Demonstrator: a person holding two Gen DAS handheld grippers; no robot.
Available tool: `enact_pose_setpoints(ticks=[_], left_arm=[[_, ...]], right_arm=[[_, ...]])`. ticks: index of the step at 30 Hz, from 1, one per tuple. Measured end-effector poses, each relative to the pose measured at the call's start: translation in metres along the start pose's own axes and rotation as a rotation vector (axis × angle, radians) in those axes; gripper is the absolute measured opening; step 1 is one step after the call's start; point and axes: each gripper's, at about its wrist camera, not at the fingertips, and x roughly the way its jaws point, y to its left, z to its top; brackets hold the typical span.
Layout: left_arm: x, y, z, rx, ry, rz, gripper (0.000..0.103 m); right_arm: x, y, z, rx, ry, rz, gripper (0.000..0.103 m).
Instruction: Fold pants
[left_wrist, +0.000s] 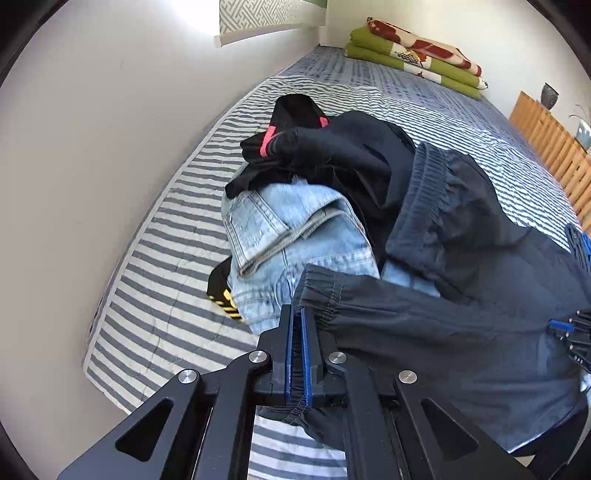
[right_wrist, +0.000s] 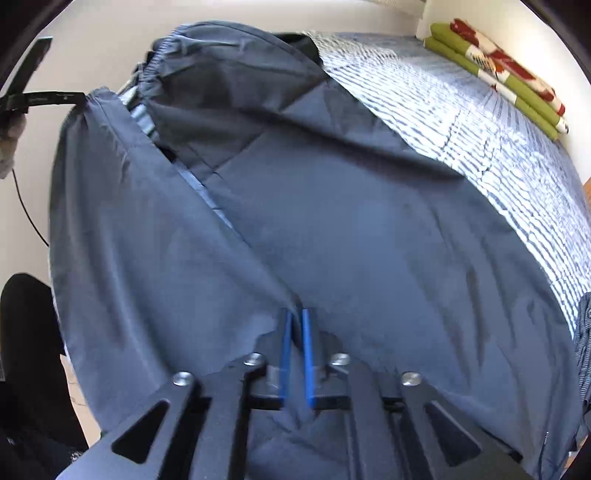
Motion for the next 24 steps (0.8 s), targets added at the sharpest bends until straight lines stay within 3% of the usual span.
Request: enact_pose_setpoints(ticks=[5,10,13,16,19,23,24], left_arm=[[-0.001,0.001,0.015,-0.009,-0.015,0.012,0.0],[-0.003,0.005,0.017,-0.021,-0.01,0.028,0.0],[0.0,0.001,0.009,0.015,-0.002,0.053,0.0],[0.003,0.005,0.0,0.01,0.021,0.035,0.0],[0.005,0.014,-0.012,-0.036,0.02,0.036,0.001],[0.018,0.024,-0.04,-0.104,0.07,-0.025,0.013],[0.021,0.024,-0.048,-0.109,0.08,-0.036,0.022]], right_arm=[[-0.003,0.014,-0.002,-0.085,-0.033,0.066,0.023],[0.024,0.032,-0.001,-0.185,0.025,0.005,0.023],[0.028,0.032,0.0,-0.181,0.025,0.002,0.002],[0.012,0.012,0.007,-0.085,-0.033,0.029,0.002],[0.015,-0.016,0.011,0.007,-0.028,-0.118,0.001],[0.004,-0.017,0.001,-0.008,-0.016,-0.096,0.003],[-0.004,-0.014,-0.003,-0.007,-0.024,-0.108,0.004]])
